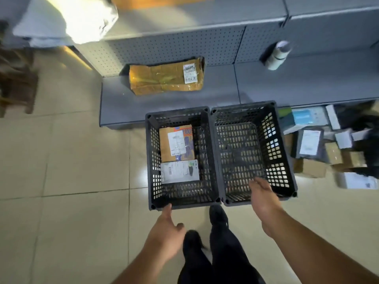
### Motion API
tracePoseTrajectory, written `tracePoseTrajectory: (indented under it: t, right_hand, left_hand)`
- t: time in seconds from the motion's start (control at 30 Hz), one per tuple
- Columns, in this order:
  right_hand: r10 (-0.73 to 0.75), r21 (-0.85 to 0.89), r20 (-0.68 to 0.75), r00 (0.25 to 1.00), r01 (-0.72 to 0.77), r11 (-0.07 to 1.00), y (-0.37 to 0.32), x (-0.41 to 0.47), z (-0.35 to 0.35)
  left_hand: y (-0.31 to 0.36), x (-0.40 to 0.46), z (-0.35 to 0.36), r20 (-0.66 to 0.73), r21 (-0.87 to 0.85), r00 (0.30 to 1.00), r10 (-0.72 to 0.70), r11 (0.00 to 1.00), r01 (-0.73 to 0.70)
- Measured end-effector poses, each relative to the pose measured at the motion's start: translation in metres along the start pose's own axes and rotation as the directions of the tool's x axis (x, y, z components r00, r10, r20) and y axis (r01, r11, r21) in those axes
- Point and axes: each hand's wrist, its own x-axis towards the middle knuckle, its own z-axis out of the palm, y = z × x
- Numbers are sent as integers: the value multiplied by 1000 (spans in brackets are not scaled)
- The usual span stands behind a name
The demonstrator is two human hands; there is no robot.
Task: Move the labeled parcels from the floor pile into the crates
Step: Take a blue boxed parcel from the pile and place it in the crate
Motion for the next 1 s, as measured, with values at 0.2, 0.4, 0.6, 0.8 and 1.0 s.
tracePoseTrajectory:
  t: [0.2,0.4,0.6,0.8,1.0]
  right_hand:
    - [-37,106,-43,998,41,993,5,-62,-52]
    - [-85,100,-105,991,95,990,26,-99,-125]
    - [-63,121,-157,986,82,989,49,-77,-214]
    - [-54,163,-118,992,73,984,64,-26,-310]
    - [-76,174,-126,989,98,980,84,5,-429]
  left_hand:
    - [37,-37,2,-39,10,986,160,987,-160]
    - [100,-72,37,40,50,951,306,950,-308]
    - [165,-87,116,112,-13,914,390,920,-391]
    - [236,-107,215,73,23,909,410,911,-413]
    - [309,-141,317,94,50,933,347,935,-352]
